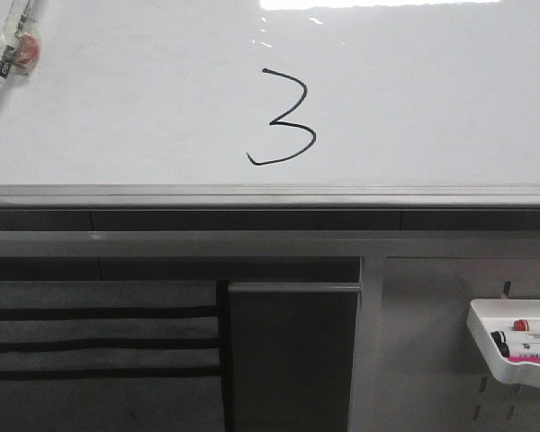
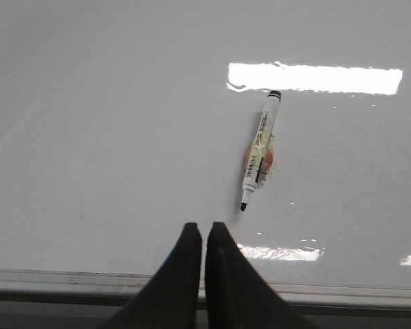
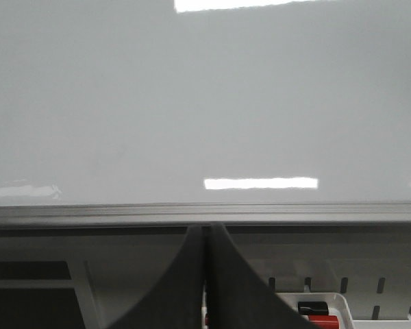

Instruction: Write number 3 on whiteboard

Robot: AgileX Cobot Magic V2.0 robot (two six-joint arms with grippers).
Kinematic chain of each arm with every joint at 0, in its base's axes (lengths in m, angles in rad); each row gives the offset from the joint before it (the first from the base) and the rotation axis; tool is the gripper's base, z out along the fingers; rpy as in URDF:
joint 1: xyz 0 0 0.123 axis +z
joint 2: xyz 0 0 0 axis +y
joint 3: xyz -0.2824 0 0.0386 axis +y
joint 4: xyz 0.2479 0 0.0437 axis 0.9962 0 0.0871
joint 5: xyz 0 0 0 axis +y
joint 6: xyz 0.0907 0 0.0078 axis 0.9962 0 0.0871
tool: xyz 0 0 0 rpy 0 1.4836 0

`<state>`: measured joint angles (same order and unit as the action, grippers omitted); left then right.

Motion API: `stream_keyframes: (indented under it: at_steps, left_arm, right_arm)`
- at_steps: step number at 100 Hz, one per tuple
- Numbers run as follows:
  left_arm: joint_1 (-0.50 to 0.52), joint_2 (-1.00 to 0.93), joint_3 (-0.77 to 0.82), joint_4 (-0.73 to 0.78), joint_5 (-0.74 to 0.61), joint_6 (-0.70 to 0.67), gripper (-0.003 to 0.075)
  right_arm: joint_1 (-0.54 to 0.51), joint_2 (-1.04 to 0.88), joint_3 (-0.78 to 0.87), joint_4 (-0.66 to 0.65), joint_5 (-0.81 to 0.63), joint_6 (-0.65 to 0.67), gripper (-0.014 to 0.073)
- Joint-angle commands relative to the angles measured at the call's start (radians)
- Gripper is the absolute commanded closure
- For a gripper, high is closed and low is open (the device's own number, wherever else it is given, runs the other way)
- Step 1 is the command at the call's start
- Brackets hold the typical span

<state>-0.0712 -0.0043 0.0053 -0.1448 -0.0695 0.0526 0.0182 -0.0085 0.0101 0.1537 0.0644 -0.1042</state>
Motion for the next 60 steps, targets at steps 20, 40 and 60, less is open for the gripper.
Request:
stream_keyframes:
  at_steps: [20, 40, 60]
  left_arm:
    - [-0.002, -0.028, 0.008, 0.003, -0.073, -0.009, 0.0741]
    - [-0.002, -0.028, 0.008, 0.003, -0.073, -0.009, 0.0741]
    - [-0.002, -0.028, 0.008, 0.003, -0.073, -0.009, 0.0741]
  right_arm:
    - [-0.019, -0.016, 0.028, -0.135, -0.075, 0.124, 0.0662]
    - [-0.019, -0.016, 0.028, -0.133, -0.081, 0.124, 0.0662]
    - [-0.019, -0.016, 0.028, -0.133, -0.081, 0.124, 0.0662]
